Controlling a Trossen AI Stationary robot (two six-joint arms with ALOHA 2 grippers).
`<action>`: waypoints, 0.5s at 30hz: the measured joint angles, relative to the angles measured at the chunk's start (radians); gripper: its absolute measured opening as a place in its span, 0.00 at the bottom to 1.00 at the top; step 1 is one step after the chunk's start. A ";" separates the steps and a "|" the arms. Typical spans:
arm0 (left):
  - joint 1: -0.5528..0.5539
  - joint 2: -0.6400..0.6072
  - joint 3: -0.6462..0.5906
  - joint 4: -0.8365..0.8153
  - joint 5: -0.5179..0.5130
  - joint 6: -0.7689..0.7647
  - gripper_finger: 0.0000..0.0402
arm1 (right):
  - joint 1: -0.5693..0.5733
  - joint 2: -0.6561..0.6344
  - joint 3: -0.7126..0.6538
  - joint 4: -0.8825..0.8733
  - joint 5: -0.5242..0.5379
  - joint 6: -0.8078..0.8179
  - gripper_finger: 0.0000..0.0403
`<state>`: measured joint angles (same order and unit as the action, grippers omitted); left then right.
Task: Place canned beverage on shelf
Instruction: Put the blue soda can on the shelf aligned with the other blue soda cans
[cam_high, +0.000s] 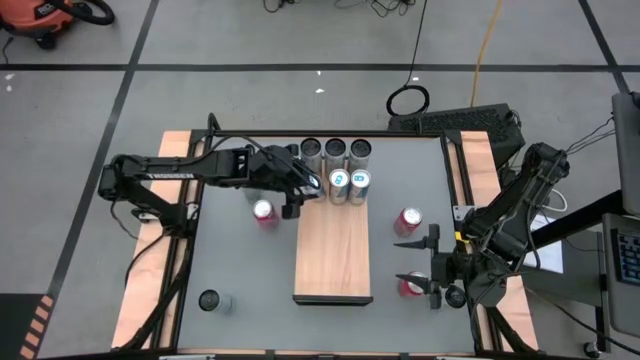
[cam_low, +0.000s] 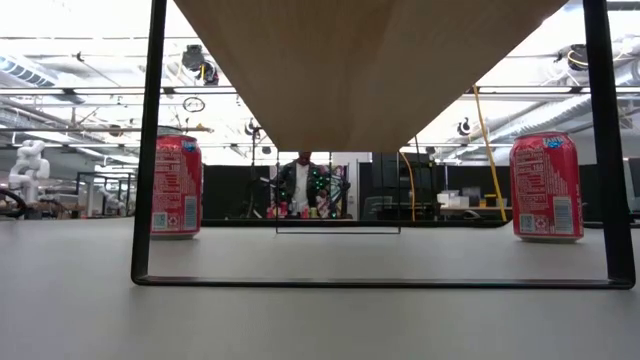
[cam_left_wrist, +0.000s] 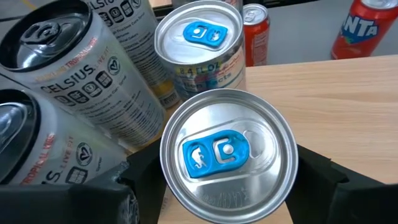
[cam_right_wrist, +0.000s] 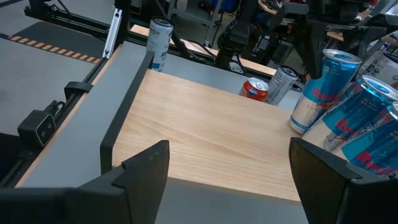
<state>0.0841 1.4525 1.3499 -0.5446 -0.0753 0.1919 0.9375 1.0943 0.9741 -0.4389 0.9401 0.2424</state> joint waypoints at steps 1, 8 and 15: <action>0.000 0.000 0.000 0.003 0.006 0.000 0.64 | 0.000 0.000 0.000 0.000 0.000 0.000 0.67; 0.000 0.001 -0.001 0.024 0.012 0.000 0.74 | 0.000 0.000 0.000 0.000 0.000 0.000 0.67; 0.000 0.000 -0.001 0.086 -0.005 0.040 0.79 | 0.000 0.000 0.000 0.000 0.000 0.004 0.67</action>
<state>0.0841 1.4529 1.3491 -0.4582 -0.0798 0.2322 0.9375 1.0943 0.9741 -0.4390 0.9398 0.2463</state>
